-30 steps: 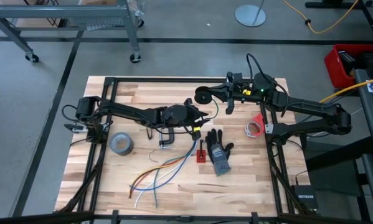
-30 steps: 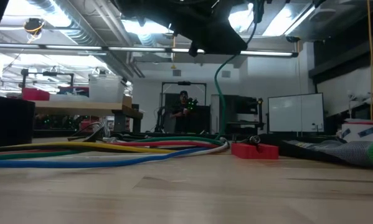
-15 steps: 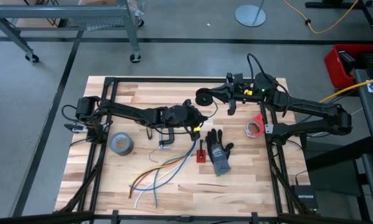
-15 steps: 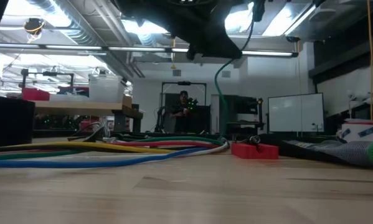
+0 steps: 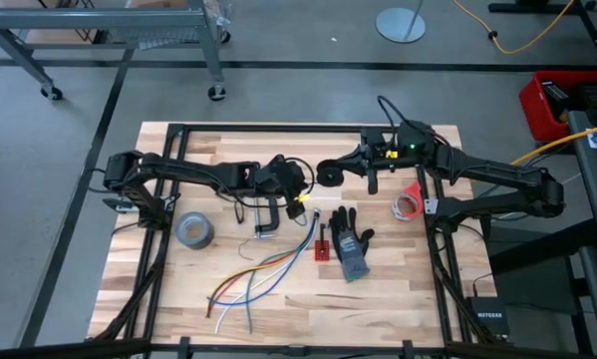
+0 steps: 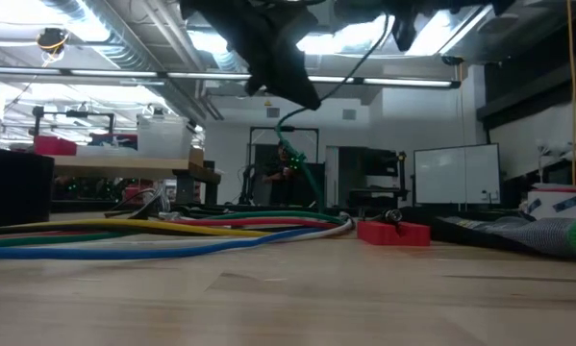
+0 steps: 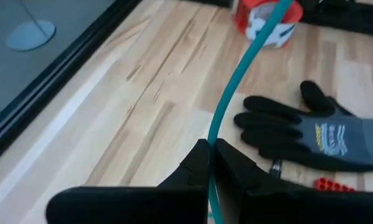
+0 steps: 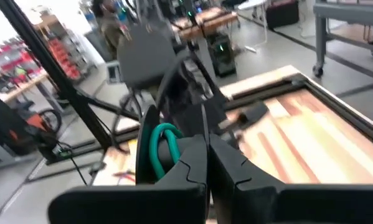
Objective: Coil cords
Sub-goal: Coil the green wire on the spool
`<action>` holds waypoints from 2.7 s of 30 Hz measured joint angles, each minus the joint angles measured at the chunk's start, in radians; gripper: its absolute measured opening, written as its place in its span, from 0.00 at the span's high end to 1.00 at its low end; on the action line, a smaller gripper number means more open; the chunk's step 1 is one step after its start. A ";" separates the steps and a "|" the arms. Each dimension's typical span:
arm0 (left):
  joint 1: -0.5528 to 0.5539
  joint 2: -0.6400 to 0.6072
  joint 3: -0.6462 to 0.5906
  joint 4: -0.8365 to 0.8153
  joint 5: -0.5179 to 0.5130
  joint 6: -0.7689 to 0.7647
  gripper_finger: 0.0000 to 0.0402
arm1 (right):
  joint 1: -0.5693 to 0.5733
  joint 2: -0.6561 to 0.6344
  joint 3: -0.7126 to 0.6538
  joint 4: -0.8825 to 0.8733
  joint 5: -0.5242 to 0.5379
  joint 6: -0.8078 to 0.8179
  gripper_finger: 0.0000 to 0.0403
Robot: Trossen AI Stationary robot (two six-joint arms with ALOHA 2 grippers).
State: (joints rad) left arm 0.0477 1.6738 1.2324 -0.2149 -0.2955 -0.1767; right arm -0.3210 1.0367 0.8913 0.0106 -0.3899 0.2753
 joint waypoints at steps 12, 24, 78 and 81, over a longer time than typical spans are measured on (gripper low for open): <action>0.019 -0.051 0.000 -0.093 0.006 -0.078 1.00 | 0.000 0.001 0.000 -0.171 0.129 -0.049 1.00; 0.053 -0.057 0.000 -0.098 0.008 -0.103 1.00 | 0.001 0.001 0.000 -0.332 0.226 -0.092 1.00; 0.125 -0.055 0.000 -0.083 0.049 -0.116 1.00 | 0.001 0.002 -0.001 -0.457 0.305 -0.072 1.00; 0.126 -0.055 0.000 -0.062 0.053 -0.136 1.00 | 0.001 0.006 -0.001 -0.460 0.342 -0.073 1.00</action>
State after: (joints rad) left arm 0.1733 1.6184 1.2320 -0.2770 -0.2426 -0.3128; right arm -0.3202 1.0427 0.8902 -0.4497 -0.0476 0.2025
